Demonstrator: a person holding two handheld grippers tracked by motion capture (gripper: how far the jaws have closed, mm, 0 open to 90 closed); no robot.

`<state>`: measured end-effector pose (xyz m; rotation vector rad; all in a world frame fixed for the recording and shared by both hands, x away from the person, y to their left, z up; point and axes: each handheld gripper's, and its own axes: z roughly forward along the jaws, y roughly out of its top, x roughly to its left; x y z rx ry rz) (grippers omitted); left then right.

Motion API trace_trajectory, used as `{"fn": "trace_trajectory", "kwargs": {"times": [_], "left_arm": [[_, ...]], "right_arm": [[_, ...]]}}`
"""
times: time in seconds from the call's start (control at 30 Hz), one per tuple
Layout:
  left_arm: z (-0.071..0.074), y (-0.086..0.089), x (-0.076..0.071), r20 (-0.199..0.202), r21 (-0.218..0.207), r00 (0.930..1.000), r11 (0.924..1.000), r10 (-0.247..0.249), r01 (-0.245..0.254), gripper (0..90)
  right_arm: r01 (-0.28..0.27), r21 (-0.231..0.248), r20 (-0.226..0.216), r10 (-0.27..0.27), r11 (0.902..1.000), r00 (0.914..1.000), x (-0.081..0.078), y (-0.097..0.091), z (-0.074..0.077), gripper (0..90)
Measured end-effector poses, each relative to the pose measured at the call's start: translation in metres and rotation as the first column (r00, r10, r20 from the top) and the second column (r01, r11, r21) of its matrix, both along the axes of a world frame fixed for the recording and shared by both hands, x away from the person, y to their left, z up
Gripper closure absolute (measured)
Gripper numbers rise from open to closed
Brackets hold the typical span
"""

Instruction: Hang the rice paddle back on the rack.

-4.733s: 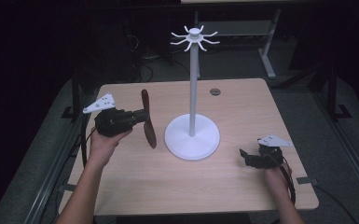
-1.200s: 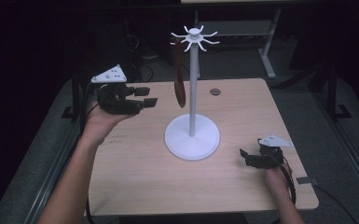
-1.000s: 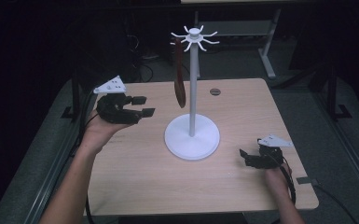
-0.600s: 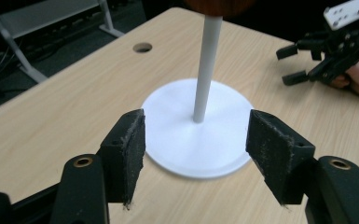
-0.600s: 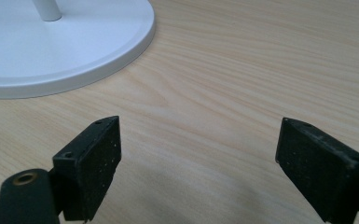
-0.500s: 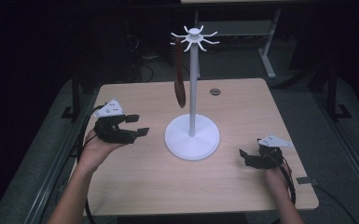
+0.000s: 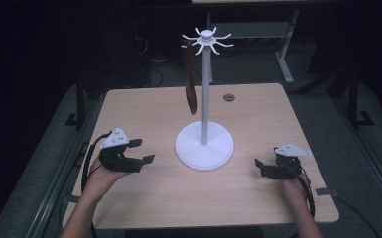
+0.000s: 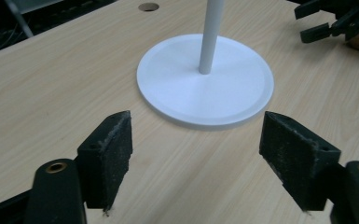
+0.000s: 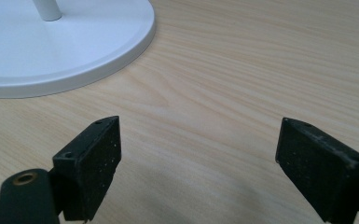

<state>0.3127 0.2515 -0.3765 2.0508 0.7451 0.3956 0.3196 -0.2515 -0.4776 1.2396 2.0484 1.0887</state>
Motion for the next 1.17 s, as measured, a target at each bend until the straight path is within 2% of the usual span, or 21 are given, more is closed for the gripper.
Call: {"fn": "trace_trajectory", "kwargs": {"times": [0.2,0.33,0.47,0.57,0.63,0.67,0.73,0.77,0.8,0.83,0.9,0.97,1.03,1.13,1.17], "left_arm": [[-0.023,0.007,-0.008,-0.018,0.024,0.9992,0.9991,0.037,-0.036,19.6],[-0.036,0.01,-0.01,-0.027,0.024,0.9971,0.9972,0.072,-0.071,15.5],[-0.046,0.012,-0.013,-0.031,0.035,0.9967,0.9966,0.076,-0.075,14.4],[-0.056,0.013,-0.013,-0.031,0.058,0.9969,0.9959,0.072,-0.07,13.3],[-0.061,0.013,-0.011,-0.035,0.071,0.9953,0.9936,0.091,-0.088,12.7],[-0.063,0.014,-0.011,-0.042,0.081,0.9942,0.9921,0.099,-0.096,12.5],[-0.066,0.015,-0.01,-0.046,0.074,0.9939,0.9926,0.1,-0.096,11.5],[-0.066,0.015,-0.01,-0.052,0.087,0.9936,0.9916,0.1,-0.095,10.7],[-0.068,0.015,-0.01,-0.041,0.086,0.9935,0.991,0.106,-0.102,10.7],[-0.069,0.016,-0.01,-0.039,0.104,0.9946,0.9903,0.096,-0.091,10.6],[-0.072,0.015,-0.01,-0.046,0.098,0.9945,0.9912,0.094,-0.089,10.7],[-0.073,0.016,-0.01,-0.043,0.117,0.9951,0.9896,0.089,-0.084,10.7],[-0.074,0.016,-0.009,-0.048,0.102,0.9952,0.9915,0.086,-0.08,10.7],[-0.075,0.018,-0.008,-0.048,0.116,0.9956,0.9905,0.08,-0.074,10.8],[-0.076,0.018,-0.007,-0.051,0.107,0.9948,0.9909,0.088,-0.082,10.8]], "right_arm": [[0.0,0.0,-0.001,0.0,1.0,1.0,0.0,0.0,0.0,13.7],[0.001,0.0,-0.001,-0.001,1.0,1.0,0.0,0.0,0.0,13.7],[0.001,-0.001,-0.001,-0.001,1.0,1.0,0.0,0.0,0.0,13.7],[0.0,-0.006,0.0,0.0,1.0,1.0,0.0,0.0,0.0,13.7],[0.002,-0.009,-0.003,-0.002,1.0,1.0,0.0,0.0,0.0,13.7],[0.013,-0.003,-0.008,-0.013,0.9999,0.9999,0.001,0.0,0.0,13.7],[0.013,-0.002,-0.006,-0.013,0.9999,0.9999,0.0,0.0,0.0,13.7],[0.01,-0.005,-0.005,-0.01,0.9999,0.9999,0.0,0.0,0.0,13.7],[0.009,-0.007,-0.005,-0.009,0.9999,0.9999,0.0,0.0,0.0,13.7],[0.01,-0.01,-0.005,-0.01,0.9999,0.9999,0.0,0.0,0.0,13.7],[0.011,-0.009,-0.003,-0.011,0.9999,0.9999,0.0,0.0,0.0,13.7],[0.012,-0.004,-0.007,-0.013,0.9999,0.9999,0.0,0.0,0.0,13.7],[0.01,-0.01,-0.006,-0.01,0.9999,0.9999,0.0,0.001,0.0,13.7],[0.007,-0.009,-0.004,-0.007,0.9999,1.0,0.0,0.001,0.0,13.7],[0.006,-0.009,-0.004,-0.006,0.9999,1.0,0.0,0.001,0.0,13.7]]}}
